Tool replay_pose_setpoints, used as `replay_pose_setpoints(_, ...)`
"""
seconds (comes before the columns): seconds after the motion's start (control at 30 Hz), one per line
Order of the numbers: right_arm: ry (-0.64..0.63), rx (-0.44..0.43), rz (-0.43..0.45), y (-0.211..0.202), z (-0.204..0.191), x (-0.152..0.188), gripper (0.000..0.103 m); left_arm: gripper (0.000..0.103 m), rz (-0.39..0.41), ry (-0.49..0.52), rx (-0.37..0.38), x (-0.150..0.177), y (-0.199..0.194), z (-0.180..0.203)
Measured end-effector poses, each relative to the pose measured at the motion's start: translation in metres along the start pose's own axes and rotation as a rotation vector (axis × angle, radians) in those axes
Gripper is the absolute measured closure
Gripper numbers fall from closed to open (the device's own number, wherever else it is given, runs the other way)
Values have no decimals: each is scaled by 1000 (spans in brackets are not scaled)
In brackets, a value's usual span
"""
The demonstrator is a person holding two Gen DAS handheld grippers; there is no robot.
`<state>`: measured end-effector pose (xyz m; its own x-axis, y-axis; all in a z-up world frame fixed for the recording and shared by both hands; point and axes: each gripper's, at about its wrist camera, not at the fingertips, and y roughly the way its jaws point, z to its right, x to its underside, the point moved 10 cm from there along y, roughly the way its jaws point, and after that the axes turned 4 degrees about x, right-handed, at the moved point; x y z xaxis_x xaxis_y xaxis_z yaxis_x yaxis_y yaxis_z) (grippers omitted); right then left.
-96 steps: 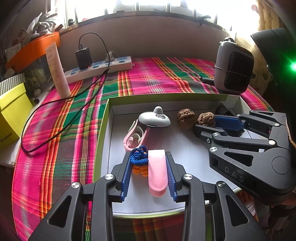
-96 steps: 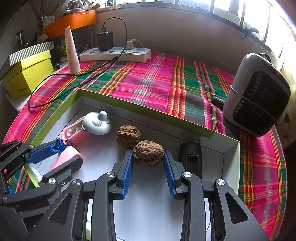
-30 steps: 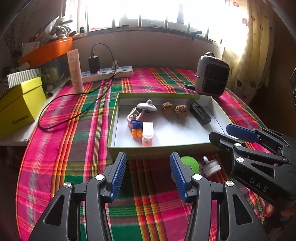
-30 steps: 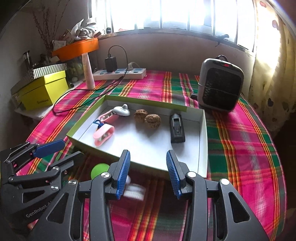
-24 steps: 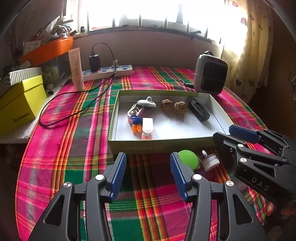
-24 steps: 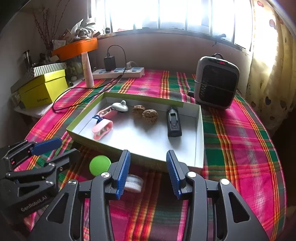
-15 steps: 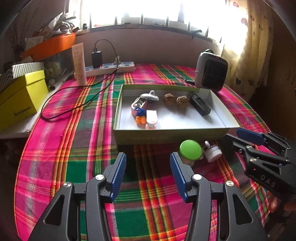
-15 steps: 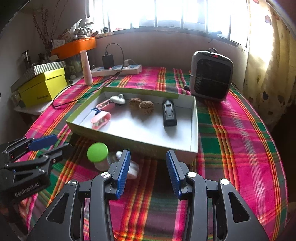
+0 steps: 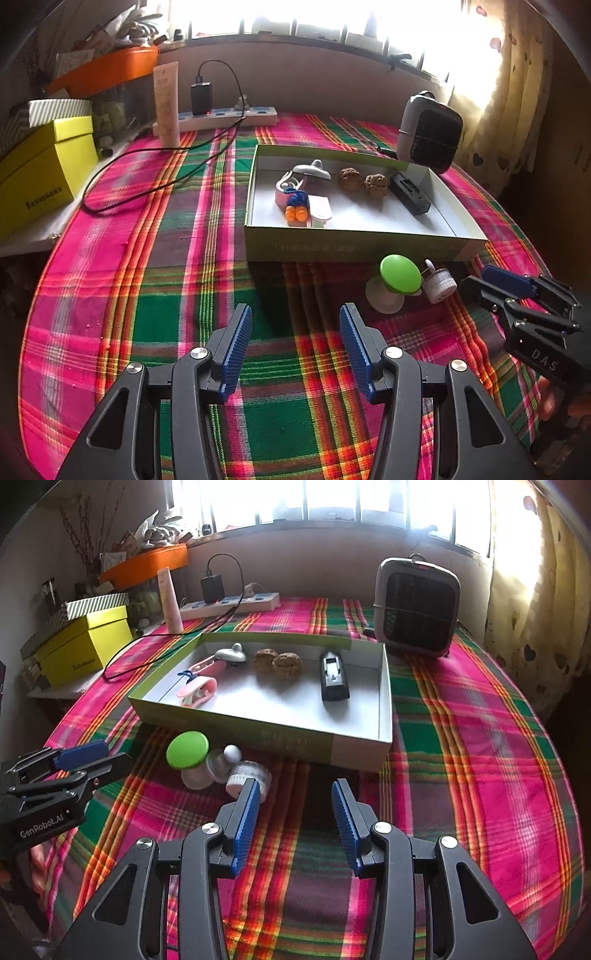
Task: Organize objects
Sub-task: 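Grasp the white round container with the right gripper and lift it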
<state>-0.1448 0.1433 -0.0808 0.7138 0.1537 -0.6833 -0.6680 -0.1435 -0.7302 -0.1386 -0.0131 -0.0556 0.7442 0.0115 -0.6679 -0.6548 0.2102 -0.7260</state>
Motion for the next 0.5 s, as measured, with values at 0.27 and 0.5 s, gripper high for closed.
replay_pose_setpoints(0.27,-10,-38,-2,0,-10,-2,61,55,-18,9,25,3,7,7)
replay_pose_setpoints(0.5,-26,-68,-32,11,-23,-1,61,55,-16,-5,17,3,6,1)
